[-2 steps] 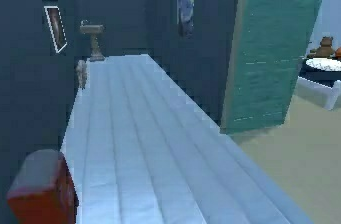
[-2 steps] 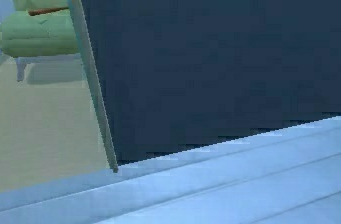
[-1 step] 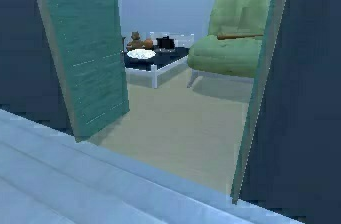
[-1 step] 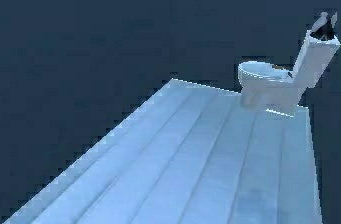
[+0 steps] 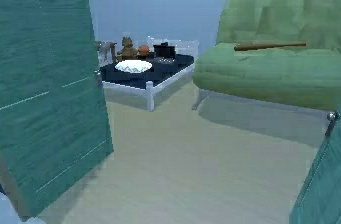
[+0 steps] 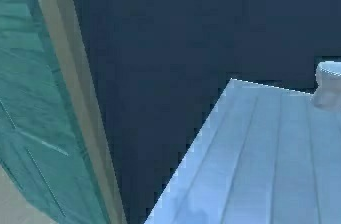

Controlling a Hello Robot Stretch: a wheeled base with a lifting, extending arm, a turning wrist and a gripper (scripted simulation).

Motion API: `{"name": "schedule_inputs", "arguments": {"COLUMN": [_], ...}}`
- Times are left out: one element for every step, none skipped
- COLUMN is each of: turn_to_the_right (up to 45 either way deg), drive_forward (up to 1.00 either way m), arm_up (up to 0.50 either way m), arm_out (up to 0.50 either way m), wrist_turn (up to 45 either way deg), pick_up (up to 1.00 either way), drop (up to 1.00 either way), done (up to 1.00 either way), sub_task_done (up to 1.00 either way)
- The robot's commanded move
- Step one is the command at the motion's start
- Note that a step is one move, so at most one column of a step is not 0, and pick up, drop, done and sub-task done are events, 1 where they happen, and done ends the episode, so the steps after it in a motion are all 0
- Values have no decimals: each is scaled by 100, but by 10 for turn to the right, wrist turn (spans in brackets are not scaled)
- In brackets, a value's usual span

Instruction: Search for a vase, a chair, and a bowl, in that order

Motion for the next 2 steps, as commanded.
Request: {"name": "schedule_inputs", "arguments": {"turn_to_the_right": [0,0], "drive_forward": [100,75], "arm_up": [0,0], "arm_out": [0,0], "wrist_turn": [0,0], "pick_up": [0,0], "drop": [0,0], "done": [0,0], "sub_task_done": [0,0]}}
